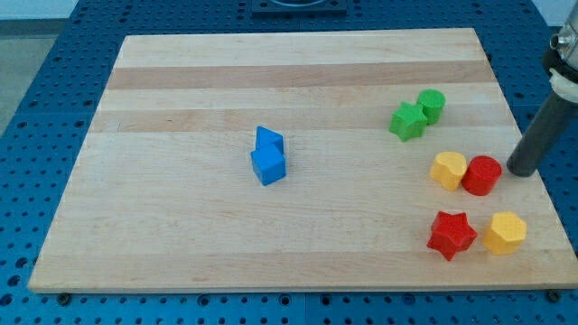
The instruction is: Place the red circle to the bottom right of the blue cube
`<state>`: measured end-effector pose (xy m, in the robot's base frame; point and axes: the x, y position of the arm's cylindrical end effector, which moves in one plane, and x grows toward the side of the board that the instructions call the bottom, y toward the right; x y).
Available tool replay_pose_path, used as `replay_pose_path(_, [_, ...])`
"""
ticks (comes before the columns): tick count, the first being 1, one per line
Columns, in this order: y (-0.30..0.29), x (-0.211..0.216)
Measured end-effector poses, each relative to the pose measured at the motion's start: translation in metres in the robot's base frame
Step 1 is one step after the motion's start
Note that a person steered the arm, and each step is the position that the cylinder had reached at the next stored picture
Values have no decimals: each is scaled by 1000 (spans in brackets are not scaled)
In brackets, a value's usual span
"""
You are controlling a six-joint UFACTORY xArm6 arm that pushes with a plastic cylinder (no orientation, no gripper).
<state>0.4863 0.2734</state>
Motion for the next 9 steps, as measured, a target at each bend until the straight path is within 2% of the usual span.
replay_pose_path(2, [-12,13])
replay_pose_path(9, [-117,24])
